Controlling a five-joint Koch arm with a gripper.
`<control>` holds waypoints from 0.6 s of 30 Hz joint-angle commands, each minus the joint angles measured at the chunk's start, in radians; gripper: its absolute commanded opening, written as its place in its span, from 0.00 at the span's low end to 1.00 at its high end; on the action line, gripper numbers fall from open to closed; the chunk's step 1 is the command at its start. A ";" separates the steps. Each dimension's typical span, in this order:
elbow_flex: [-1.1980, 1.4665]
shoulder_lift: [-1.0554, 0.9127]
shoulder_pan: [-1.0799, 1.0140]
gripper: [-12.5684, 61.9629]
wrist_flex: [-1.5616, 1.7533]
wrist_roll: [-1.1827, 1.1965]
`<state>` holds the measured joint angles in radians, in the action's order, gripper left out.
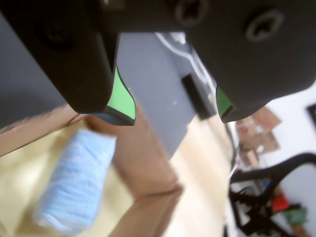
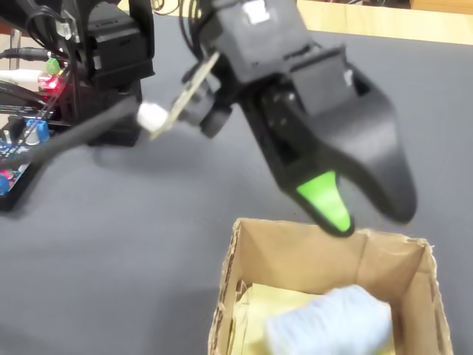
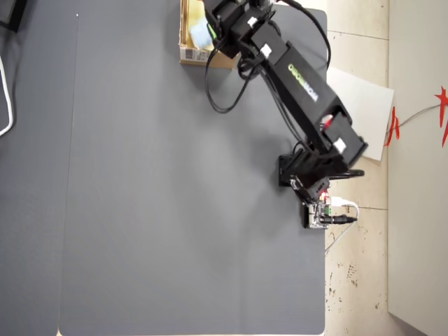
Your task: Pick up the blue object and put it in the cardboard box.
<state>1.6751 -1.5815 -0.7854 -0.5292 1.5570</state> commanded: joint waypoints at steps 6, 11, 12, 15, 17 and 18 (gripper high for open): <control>0.130 -0.229 0.135 0.62 0.123 0.127; 0.267 -0.383 0.252 0.62 0.123 0.129; 0.291 -0.410 0.278 0.62 0.123 0.129; 0.359 -0.482 0.351 0.62 0.127 0.129; 0.416 -0.531 0.399 0.62 0.130 0.129; 0.448 -0.557 0.423 0.62 0.130 0.127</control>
<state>2.1537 -2.0893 -0.3896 -0.5093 1.6260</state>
